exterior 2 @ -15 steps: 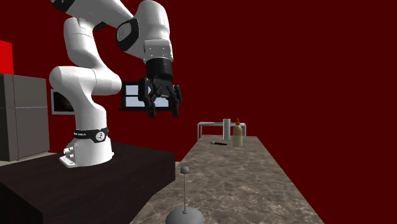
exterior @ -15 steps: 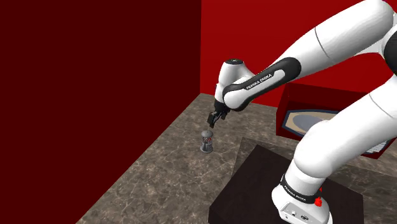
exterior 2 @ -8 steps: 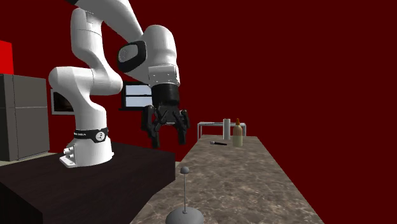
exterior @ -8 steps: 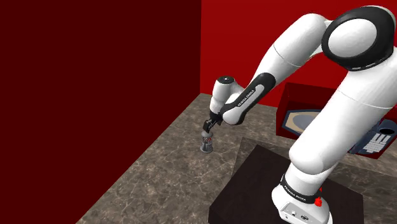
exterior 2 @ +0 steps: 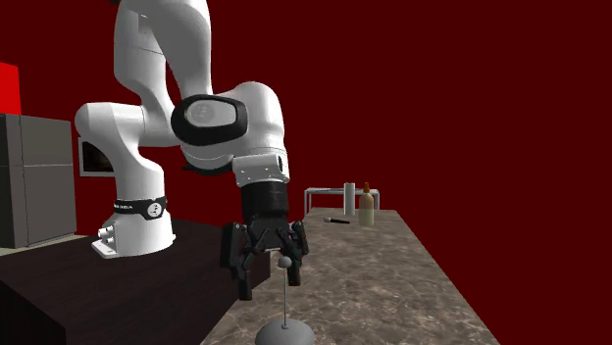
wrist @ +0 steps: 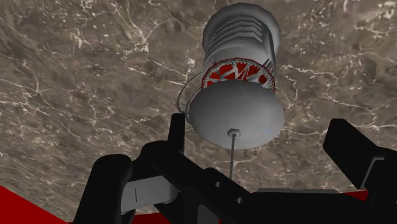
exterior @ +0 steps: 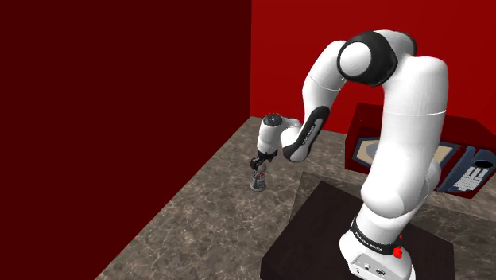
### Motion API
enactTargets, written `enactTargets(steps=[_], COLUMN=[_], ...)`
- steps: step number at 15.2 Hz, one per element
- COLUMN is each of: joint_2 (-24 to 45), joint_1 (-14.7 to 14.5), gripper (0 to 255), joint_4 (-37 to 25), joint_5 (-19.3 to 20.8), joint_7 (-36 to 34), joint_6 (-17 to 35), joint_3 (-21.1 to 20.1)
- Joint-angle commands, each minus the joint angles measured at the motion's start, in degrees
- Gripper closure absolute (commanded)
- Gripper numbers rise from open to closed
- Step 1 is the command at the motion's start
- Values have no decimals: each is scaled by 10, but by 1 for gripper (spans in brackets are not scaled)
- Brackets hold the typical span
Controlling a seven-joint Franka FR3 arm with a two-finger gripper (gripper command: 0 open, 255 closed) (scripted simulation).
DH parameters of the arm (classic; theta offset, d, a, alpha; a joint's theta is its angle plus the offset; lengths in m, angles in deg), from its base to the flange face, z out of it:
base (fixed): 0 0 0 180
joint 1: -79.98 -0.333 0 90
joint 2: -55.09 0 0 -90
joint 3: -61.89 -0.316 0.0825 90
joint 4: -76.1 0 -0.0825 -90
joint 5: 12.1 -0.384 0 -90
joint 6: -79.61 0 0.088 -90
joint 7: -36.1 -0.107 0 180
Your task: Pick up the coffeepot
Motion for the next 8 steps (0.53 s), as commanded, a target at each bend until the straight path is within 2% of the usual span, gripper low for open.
enactTargets(steps=[1,8], joint_2=[49,116], joint_1=[-28,-63], gripper=[0,0], joint_4=[-39,-85], joint_5=[91,196], joint_7=[-94,-210], joint_6=[12,35], joint_3=[44,86])
